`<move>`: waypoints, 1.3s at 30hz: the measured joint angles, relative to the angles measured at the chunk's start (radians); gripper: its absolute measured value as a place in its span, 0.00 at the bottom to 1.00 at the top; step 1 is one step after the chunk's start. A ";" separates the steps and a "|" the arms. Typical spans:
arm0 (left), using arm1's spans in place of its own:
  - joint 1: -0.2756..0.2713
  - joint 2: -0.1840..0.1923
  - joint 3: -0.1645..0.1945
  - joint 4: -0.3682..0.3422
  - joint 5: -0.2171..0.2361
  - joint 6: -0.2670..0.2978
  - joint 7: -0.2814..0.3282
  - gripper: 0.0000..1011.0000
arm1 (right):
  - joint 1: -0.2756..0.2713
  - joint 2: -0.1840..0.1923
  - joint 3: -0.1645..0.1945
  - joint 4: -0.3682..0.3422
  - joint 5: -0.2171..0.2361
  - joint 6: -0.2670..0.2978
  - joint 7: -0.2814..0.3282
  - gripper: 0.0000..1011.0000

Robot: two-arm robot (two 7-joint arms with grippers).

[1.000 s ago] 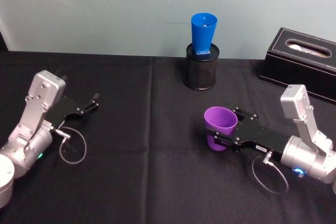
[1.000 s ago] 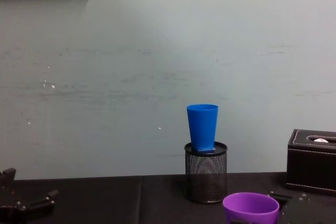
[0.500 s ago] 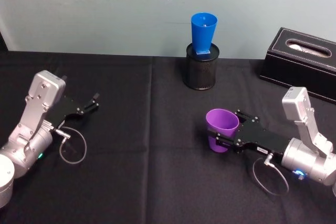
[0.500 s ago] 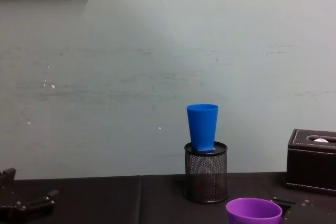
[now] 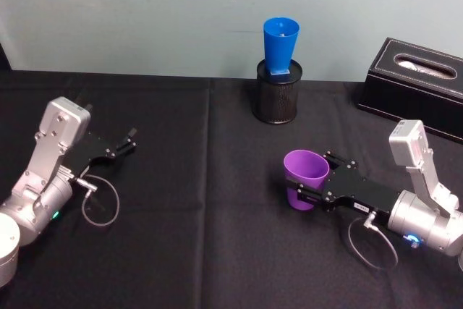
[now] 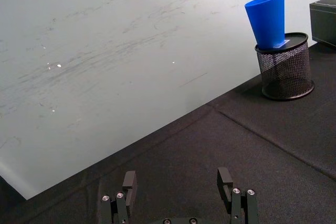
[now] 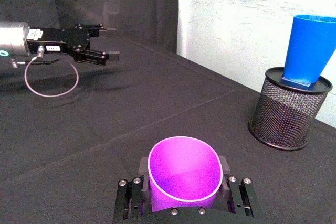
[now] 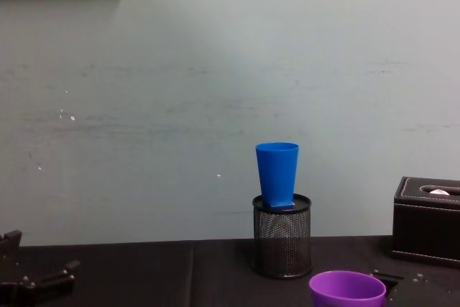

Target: Pick up one cup with a gripper and tap it against the other cup.

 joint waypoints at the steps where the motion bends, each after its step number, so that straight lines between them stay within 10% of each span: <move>1: 0.000 0.000 0.000 0.000 0.000 0.000 0.000 0.99 | 0.000 0.000 0.000 0.000 0.000 0.000 0.000 0.73; 14: 0.000 0.000 0.000 0.000 0.000 0.000 0.000 0.99 | 0.001 0.001 -0.001 -0.002 -0.001 0.000 -0.002 0.99; 39: 0.000 0.000 0.000 0.000 0.000 0.000 0.000 0.99 | -0.020 0.001 0.053 -0.075 0.052 -0.034 -0.009 0.99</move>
